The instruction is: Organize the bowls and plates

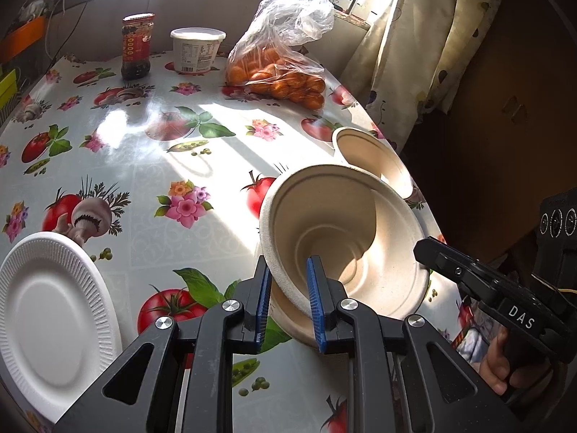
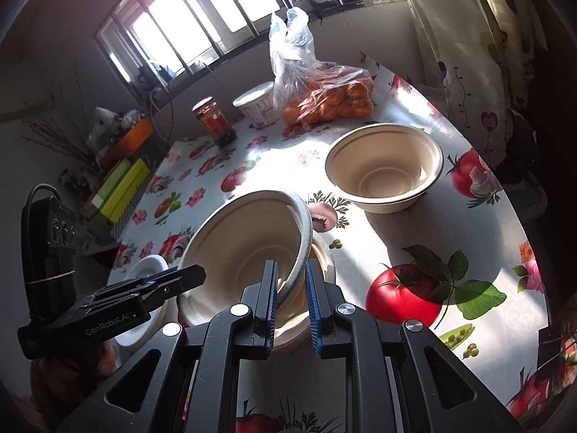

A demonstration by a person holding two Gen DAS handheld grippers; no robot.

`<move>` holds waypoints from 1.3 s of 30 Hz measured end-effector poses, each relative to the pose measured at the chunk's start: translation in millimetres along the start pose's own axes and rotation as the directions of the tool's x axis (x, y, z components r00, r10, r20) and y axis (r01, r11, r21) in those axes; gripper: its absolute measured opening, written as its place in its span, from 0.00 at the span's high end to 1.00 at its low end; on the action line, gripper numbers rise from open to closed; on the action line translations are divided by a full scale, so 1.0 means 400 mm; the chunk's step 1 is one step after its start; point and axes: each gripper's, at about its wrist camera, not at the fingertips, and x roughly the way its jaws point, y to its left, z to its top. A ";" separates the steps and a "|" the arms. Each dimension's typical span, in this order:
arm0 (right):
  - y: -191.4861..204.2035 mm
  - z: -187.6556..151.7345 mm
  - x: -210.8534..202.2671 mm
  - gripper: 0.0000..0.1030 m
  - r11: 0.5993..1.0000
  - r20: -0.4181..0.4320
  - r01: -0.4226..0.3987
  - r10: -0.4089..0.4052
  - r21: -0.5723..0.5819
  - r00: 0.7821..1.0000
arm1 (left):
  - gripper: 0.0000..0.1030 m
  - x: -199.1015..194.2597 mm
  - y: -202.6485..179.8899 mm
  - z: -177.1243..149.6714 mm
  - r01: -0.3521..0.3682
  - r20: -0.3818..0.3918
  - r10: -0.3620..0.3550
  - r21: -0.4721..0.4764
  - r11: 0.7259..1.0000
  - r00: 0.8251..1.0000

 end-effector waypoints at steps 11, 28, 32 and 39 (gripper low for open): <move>-0.018 -0.035 0.015 0.83 1.000 -0.019 0.027 -0.027 0.009 0.999 | 0.80 0.024 -0.009 -0.018 -0.018 -0.036 0.018 0.018 1.000 0.999; -0.017 -0.048 0.036 0.83 0.999 -0.036 0.039 -0.039 0.000 0.999 | 0.80 0.042 -0.005 -0.019 -0.047 -0.055 0.048 0.017 0.999 0.997; -0.014 -0.048 0.038 0.83 0.999 -0.035 0.041 -0.041 0.000 0.999 | 0.80 0.042 -0.006 -0.018 -0.048 -0.055 0.049 0.019 0.999 0.997; -0.008 -0.046 0.035 0.82 0.998 -0.023 0.064 -0.064 -0.009 0.998 | 0.80 0.043 -0.010 -0.018 -0.064 -0.050 0.065 0.029 0.998 0.997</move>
